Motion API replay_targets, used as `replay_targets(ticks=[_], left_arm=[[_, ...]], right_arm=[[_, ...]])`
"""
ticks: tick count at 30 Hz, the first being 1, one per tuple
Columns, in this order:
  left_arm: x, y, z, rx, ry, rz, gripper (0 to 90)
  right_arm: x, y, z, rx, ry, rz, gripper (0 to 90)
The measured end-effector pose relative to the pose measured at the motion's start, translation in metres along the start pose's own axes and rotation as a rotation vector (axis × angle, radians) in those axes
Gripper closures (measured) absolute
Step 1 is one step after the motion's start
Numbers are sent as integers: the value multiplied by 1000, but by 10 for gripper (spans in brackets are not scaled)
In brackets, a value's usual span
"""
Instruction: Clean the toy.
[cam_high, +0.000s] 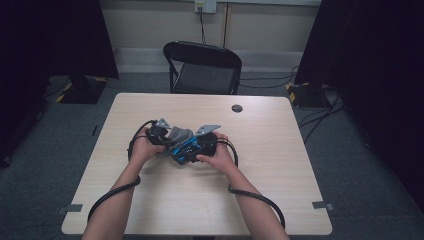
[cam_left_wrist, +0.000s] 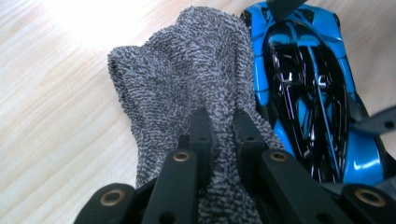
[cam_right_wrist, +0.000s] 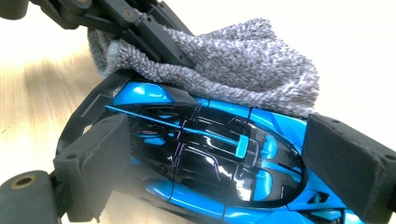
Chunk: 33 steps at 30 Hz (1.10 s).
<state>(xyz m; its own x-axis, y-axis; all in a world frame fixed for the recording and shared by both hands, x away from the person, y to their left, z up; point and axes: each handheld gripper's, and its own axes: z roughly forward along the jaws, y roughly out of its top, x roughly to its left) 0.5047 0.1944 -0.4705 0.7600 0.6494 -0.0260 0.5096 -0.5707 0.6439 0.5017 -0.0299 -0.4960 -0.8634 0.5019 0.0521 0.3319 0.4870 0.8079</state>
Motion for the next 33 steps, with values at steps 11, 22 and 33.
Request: replay_targets(ticks=[11,22,33], left_arm=[[0,-11,-11,6,0,-15,812],[-5,-27,-25,3,9,-26,812],[2,-29,-52,-46,44,-54,811]], right_arm=[[0,0,0,3,-4,3,80],[0,0,0,5,-3,1,80],[-1,1,0,6,1,-2,80]])
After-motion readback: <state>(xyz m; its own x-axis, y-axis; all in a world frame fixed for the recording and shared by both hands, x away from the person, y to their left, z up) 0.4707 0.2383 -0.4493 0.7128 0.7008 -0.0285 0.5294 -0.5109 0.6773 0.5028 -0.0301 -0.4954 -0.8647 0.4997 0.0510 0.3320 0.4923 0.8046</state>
